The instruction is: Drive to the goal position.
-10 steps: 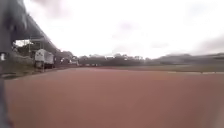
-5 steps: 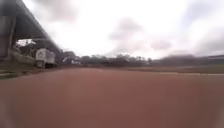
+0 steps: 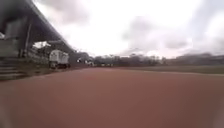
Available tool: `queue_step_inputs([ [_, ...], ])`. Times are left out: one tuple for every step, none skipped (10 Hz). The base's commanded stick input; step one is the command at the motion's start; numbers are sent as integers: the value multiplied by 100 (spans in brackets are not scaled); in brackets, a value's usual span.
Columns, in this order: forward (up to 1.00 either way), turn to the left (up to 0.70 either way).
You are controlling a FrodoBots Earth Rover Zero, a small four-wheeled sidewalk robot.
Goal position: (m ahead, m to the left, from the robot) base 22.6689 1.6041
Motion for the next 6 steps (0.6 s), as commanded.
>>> queue_step_inputs([
  [70,36],
  [70,36],
  [70,36],
  [70,36],
  [70,36],
  [70,36],
])
